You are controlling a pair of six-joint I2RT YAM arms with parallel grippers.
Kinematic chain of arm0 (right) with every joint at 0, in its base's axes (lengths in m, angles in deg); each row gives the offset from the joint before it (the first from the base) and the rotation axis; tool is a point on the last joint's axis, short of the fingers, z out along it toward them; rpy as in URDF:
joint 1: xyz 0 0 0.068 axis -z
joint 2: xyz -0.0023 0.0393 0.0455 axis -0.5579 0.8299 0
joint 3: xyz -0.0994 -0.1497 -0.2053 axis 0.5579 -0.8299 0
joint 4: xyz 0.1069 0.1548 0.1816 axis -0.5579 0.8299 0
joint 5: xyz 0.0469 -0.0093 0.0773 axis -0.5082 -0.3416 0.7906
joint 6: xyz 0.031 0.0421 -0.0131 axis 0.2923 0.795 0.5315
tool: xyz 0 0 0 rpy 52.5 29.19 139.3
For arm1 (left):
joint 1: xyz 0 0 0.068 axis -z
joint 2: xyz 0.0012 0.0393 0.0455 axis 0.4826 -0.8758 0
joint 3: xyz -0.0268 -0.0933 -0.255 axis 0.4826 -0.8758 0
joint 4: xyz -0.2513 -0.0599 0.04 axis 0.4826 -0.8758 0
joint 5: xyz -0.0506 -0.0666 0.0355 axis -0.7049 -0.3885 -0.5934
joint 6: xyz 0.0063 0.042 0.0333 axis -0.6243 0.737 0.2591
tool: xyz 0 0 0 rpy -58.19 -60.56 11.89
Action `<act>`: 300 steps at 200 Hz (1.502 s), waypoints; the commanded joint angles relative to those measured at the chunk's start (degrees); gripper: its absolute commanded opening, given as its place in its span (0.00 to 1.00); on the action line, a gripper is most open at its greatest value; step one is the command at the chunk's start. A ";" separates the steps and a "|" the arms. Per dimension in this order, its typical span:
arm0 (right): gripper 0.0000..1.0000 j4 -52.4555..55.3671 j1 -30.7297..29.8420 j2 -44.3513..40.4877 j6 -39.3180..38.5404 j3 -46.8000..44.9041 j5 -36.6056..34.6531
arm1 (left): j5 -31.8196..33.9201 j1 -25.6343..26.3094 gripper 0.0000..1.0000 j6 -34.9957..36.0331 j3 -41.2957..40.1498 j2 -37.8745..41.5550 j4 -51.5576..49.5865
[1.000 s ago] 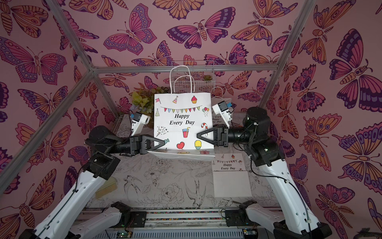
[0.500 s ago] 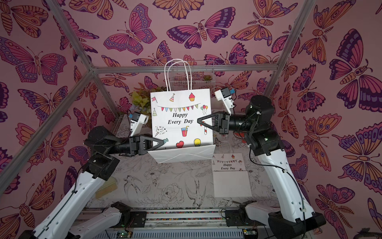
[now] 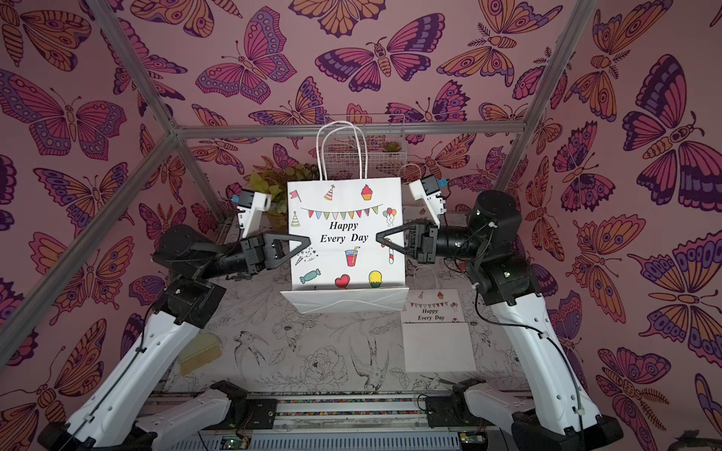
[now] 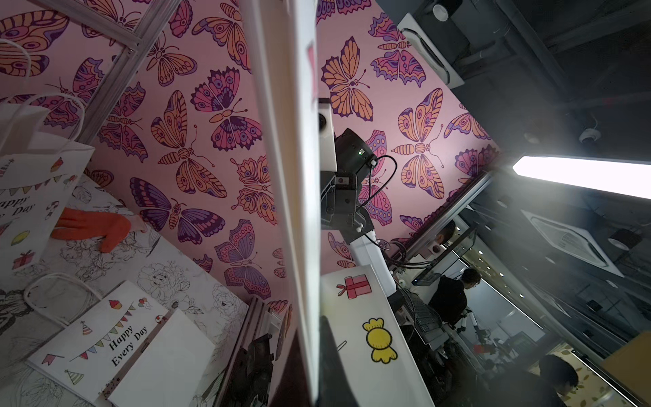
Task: Put away the paper bag
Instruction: Press the paper bag.
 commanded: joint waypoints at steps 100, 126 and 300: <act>0.00 7.42 0.10 -3.48 -5.45 -3.29 2.08 | 3.54 -3.03 0.13 0.96 9.03 -3.66 3.25; 0.00 7.65 0.12 -3.67 -5.55 -3.61 1.95 | 3.46 -3.03 0.00 0.53 8.86 -4.18 3.46; 0.00 9.62 0.09 -4.00 -8.02 -5.41 1.11 | 5.50 -4.97 0.00 1.64 7.35 -3.88 1.08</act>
